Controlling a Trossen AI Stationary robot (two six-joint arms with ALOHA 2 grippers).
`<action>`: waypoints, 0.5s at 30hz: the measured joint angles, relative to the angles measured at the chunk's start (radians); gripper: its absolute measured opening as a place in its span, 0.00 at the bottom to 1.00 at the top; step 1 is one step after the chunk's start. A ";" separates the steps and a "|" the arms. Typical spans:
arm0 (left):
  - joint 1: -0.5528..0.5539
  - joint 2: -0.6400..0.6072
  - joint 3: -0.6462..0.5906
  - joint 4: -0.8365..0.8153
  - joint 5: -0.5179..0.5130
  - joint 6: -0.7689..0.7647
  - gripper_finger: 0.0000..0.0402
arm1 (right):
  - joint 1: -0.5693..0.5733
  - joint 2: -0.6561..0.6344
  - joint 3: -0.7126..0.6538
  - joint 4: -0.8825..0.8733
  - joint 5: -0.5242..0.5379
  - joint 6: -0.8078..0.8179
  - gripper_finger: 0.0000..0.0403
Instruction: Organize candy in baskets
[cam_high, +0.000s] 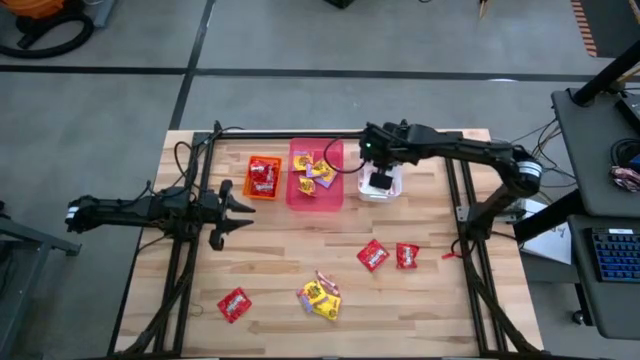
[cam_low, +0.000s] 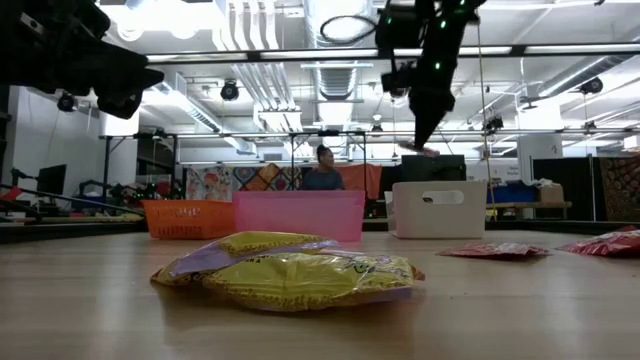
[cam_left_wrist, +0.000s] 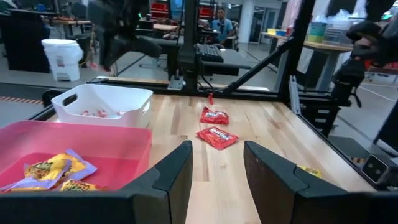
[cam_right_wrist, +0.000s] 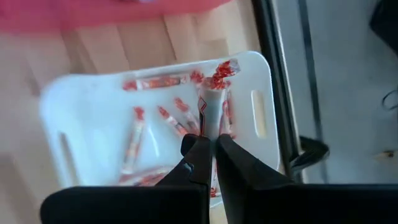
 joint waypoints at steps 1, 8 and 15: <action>0.000 0.000 0.000 0.000 -0.009 -0.002 0.32 | -0.008 0.015 0.000 0.006 0.000 -0.037 0.03; 0.000 0.000 0.000 0.000 -0.016 -0.004 0.32 | -0.033 0.111 0.000 0.012 0.002 -0.108 0.03; 0.000 0.000 0.000 0.000 -0.017 -0.006 0.32 | -0.034 0.146 0.000 0.013 0.001 -0.089 0.03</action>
